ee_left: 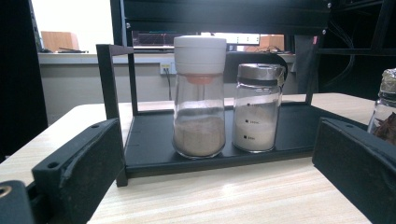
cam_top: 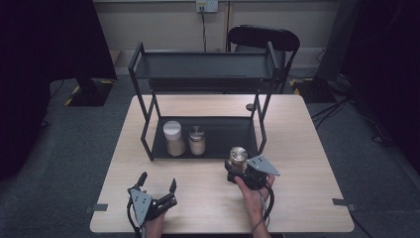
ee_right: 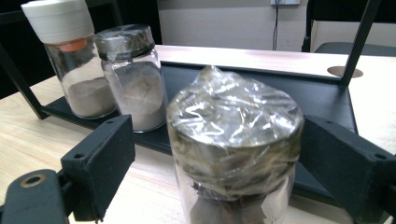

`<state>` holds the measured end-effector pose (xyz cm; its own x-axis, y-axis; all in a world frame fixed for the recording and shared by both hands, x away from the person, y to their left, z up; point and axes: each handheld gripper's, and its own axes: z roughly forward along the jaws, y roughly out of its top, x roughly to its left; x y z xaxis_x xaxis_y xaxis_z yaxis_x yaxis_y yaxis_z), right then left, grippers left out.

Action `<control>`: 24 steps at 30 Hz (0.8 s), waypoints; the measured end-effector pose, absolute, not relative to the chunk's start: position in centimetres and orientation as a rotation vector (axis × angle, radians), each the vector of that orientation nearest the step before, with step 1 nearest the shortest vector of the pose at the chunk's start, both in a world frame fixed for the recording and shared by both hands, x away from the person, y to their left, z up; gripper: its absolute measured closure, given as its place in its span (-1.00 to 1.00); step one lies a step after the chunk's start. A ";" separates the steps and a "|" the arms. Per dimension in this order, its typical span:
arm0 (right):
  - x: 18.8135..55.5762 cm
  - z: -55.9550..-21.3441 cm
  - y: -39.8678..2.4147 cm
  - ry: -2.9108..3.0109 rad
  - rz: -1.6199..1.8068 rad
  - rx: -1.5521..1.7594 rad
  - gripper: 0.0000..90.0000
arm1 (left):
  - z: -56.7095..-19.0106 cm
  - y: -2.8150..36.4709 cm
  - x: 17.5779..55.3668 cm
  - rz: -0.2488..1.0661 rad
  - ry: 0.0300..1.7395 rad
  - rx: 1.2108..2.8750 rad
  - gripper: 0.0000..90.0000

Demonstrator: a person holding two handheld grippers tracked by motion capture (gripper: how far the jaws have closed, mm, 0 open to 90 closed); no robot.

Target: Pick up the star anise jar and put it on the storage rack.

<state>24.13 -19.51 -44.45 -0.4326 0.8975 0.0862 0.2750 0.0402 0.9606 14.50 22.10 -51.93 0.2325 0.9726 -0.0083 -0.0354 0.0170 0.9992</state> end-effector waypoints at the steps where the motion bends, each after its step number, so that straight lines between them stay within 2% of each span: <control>1: 24.2 -44.5 -19.4 1.758 1.410 1.190 -0.75 | -51.9 22.1 14.5 1.043 1.015 1.275 -0.97; 12: 24.6 -44.7 -19.1 1.762 1.386 1.214 -0.66 | -51.9 22.1 14.5 1.044 1.014 1.274 -0.97; 24: 25.2 -44.6 -18.7 1.791 1.342 1.246 -0.75 | -51.9 22.1 14.5 1.044 1.014 1.274 -0.97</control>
<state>25.19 -18.75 -44.63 -0.4017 0.9119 0.0844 0.3373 0.0616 0.9394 14.49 22.10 -51.95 0.2327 0.9725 -0.0085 -0.0362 0.0174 0.9992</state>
